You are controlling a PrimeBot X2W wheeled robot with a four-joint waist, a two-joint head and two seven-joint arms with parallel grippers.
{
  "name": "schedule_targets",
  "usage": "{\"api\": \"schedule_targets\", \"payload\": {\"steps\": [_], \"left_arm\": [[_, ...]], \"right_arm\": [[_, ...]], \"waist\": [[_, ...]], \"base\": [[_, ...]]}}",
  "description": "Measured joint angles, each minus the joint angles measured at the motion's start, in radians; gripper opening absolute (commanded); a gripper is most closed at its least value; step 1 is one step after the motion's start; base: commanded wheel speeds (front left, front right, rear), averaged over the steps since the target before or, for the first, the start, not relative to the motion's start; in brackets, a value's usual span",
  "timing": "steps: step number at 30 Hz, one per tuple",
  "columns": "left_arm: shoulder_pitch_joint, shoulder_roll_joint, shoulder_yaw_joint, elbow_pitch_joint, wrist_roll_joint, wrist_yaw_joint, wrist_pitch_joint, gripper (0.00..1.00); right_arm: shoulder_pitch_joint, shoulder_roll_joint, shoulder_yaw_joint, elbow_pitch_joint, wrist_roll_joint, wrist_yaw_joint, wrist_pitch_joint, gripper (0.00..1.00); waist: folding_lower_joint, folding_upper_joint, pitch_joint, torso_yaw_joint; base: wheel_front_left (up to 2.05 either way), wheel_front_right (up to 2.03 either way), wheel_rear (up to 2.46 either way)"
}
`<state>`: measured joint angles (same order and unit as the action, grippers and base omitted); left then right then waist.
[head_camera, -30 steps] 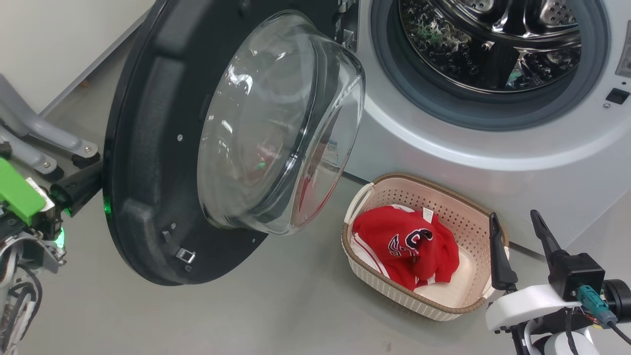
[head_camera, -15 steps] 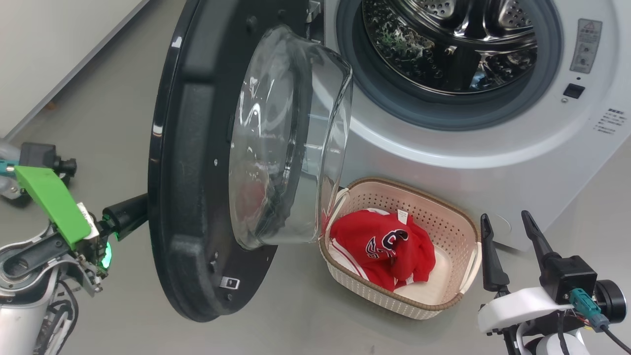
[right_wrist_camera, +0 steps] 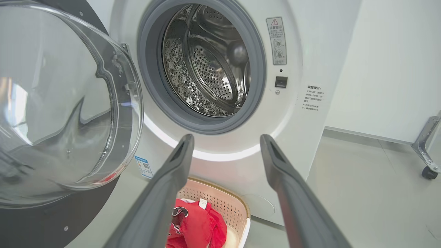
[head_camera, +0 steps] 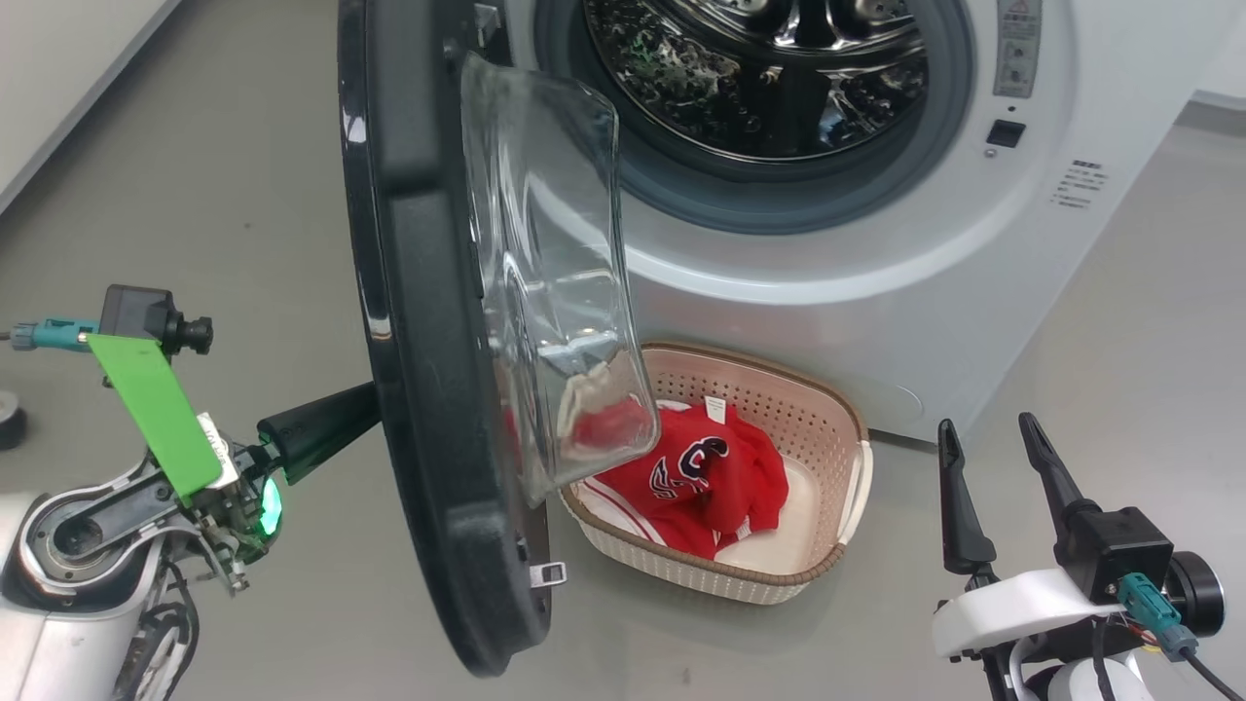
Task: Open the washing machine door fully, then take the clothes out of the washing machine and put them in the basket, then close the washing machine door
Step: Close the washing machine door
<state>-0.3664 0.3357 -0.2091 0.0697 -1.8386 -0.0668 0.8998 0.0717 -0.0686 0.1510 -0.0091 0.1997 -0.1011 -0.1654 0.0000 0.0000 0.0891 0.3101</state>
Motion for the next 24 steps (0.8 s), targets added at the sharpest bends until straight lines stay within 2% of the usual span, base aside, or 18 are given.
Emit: {"api": "schedule_targets", "payload": {"steps": [10, 24], "left_arm": [[-0.006, -0.037, 0.005, -0.037, -0.006, -0.001, -0.016, 0.00], [-0.077, -0.092, 0.057, -0.001, 0.001, -0.008, -0.114, 0.00]], "right_arm": [[-0.003, 0.005, 0.003, -0.005, 0.001, -0.007, -0.014, 1.00], [-0.025, 0.010, 0.031, -0.008, 0.012, -0.008, -0.025, 1.00]], "waist": [[0.0000, 0.0000, 0.029, -0.126], [0.0000, 0.0000, 0.074, -0.318]], "base": [[0.00, 0.00, 0.00], [0.00, 0.00, 0.00]]}}
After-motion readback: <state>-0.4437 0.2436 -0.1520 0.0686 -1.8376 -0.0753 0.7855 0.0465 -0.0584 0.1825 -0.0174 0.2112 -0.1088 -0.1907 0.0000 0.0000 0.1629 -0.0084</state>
